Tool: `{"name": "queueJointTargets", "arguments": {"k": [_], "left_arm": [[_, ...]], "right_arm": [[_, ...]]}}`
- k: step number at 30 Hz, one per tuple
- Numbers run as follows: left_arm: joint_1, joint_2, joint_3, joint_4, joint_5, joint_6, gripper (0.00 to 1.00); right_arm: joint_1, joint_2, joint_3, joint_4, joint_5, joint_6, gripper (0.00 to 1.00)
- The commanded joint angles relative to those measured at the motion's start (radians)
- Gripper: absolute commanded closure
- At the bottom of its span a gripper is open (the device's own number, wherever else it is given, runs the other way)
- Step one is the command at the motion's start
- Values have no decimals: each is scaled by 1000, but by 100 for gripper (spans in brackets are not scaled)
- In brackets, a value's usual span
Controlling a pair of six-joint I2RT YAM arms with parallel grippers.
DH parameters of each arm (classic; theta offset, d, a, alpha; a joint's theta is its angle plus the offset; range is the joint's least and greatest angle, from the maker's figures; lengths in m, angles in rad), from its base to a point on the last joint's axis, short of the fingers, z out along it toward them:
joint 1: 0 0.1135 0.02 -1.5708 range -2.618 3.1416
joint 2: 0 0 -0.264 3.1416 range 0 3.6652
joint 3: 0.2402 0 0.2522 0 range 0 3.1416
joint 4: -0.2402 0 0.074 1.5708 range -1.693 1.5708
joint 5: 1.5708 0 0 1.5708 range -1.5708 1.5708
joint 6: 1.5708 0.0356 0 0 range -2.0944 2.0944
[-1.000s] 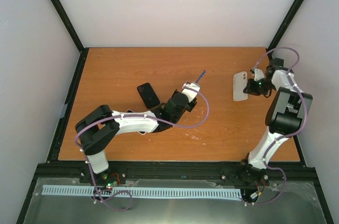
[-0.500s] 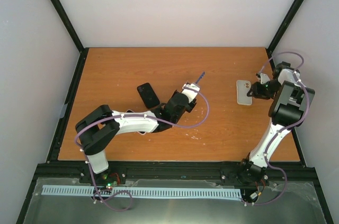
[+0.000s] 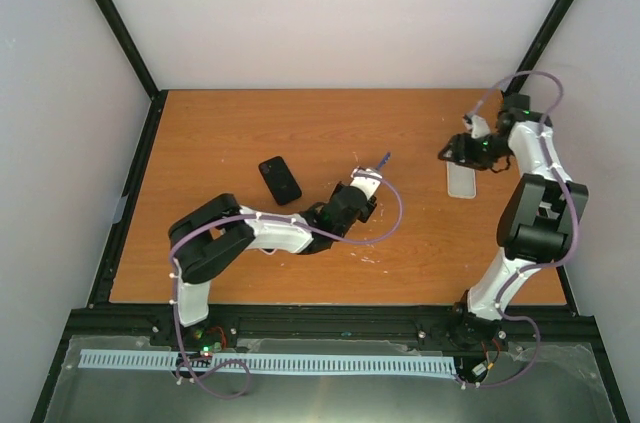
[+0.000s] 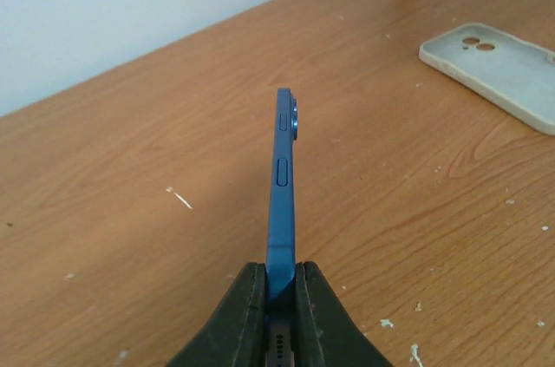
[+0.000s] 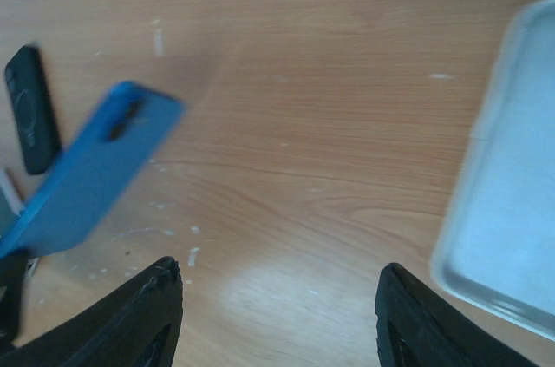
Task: Take the phone out of the phone case
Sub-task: Place the phone case at the center of the board.
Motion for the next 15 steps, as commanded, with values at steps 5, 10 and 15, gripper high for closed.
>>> {"name": "queueJointTargets", "arguments": {"k": [5,10,15], "left_arm": [[-15,185,191,120,24,-64,100],[-30,266,262,128,4,-47,100],[-60,382,409,79,-36,-37,99]], "right_arm": [[223,59,10,10,-55,134,40],[298,123,44,58,-29,233,39],[336,176,31,88,59,300,40]]}}
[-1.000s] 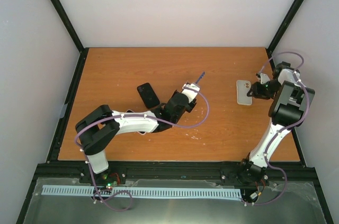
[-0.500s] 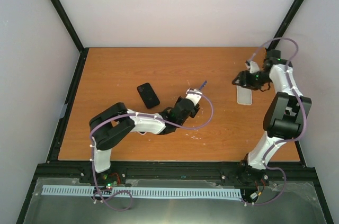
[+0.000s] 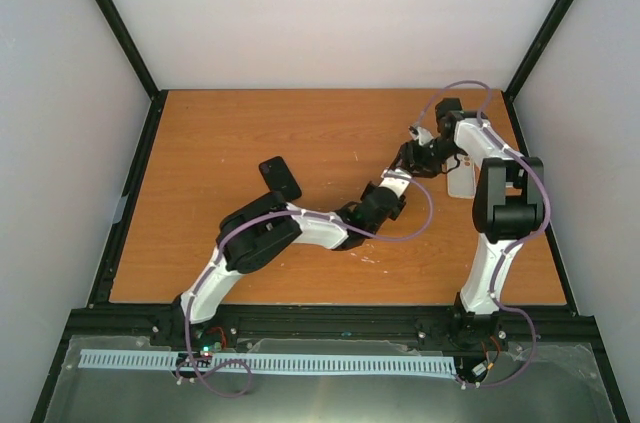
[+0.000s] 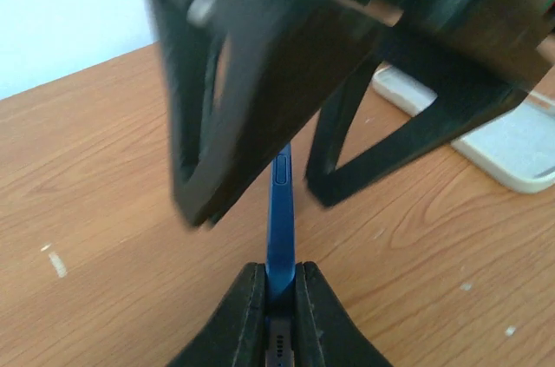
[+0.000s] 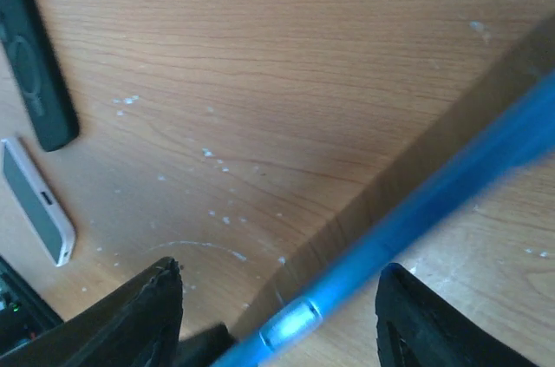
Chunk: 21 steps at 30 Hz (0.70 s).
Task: Take the phone out of the phone case
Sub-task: Place the phone case at the center of the board, then place the phone at the center of the board.
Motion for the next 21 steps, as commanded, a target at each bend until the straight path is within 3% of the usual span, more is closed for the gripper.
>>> {"name": "queueJointTargets", "arguments": {"k": [1,8,16,21], "left_arm": [[-36,86,153,16,-39,-3,98],[-67,165,258,-9,-24,12,94],[-69,182,250,-3,11,-12,91],[-69,194,244,8,55,-17,77]], "right_arm": [[20,31,4,42,87,85,42],[19,4,-50,92,160,100,52],[15,11,-81,131,137,78,60],[-1,11,-102,140,98,62,68]]}}
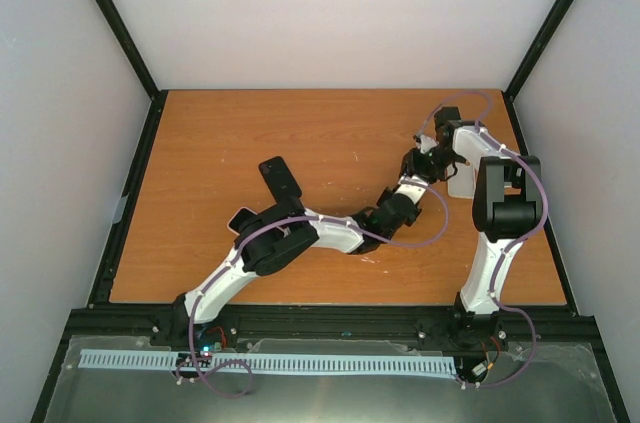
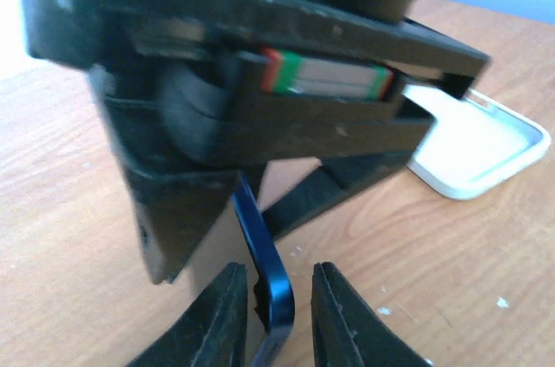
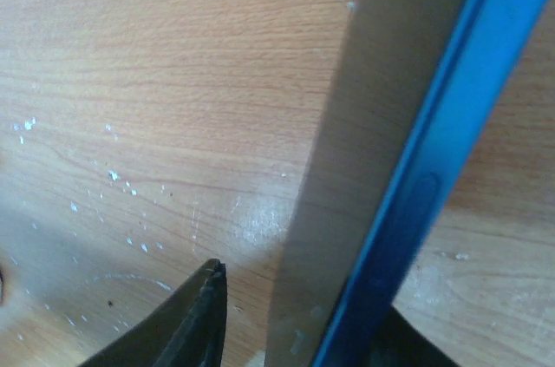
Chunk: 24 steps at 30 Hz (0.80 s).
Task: Take the phone out of the phone case
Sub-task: Place the phone at the center of the board.
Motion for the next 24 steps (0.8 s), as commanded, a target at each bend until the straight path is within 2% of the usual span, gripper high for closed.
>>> {"name": "queueJointTargets", "arguments": {"k": [1,6,10,13,15,20,22,24], "left_arm": [[-20,22,28,29,70,-17,75],[-20,-15,-7,33,60,26,65],[-18,-145,-151,46,70,19,53],[-1,-265,-252,-51,11,-65,39],[40,-337,-305,-155,29,-153,35],[179,-476,-427,-290,250,-302,26],[231,-475,-406,-335,403,-314,23],[284,-425,-321,-432,575,-345,23]], "right_arm": [[-10,-12,-22,38,-51,-20,72],[-53,28,-43,52,-154,-19,76],[-108,34,-62,71,-208,-24,78],[-144,42,-72,85,-233,-34,79],[-164,45,-78,96,-243,-44,80],[-204,32,-99,121,-261,-65,80],[-221,10,-106,112,-267,-89,80],[-232,-46,-132,122,-260,-129,79]]}}
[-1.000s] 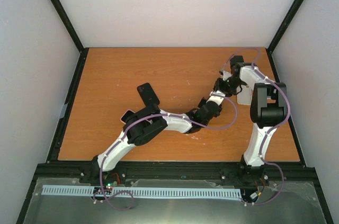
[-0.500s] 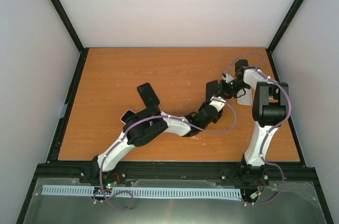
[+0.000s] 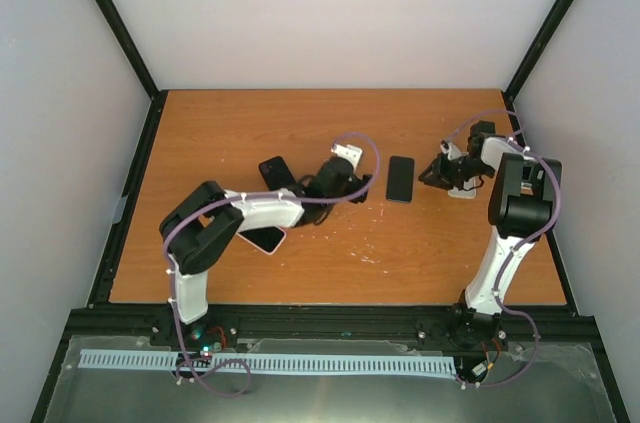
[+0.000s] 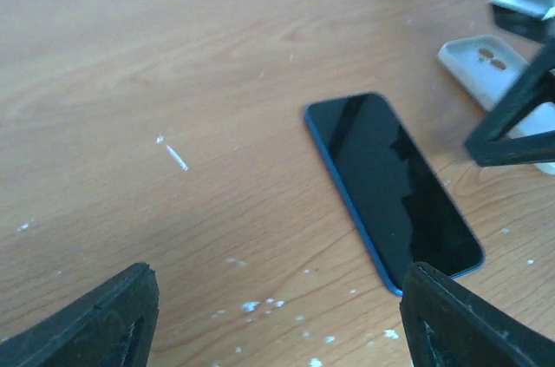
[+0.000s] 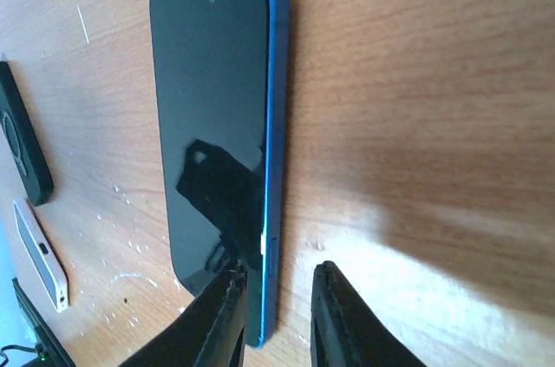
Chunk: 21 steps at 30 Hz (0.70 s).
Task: Take the phone out of the phone case
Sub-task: Place the phone at the center of the board, then move the phone to the center of the board.
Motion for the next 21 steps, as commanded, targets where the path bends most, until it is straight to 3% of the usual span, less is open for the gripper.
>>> {"name": "queueJointTargets", "arguments": {"k": [1,5,10,14,21], "left_arm": [[105,83,129,-226,415,-125,23],[161,226,287,-281,665,-166,20],[162,344,418,-304,746,-193,18],[162,436,511,-305,826,-251,20],[151,596,693,-296,950,-322,23]], "right_arm": [[-24,-123,-56,26,-6,-96,77],[-25,-328,-148,42,19,-201,64],[-27,-537,-273,35,-17,-299,38],[-37,-603,-325,60,-58,-296,37],[-97,-566,-323,50,-123,-304,38]]}}
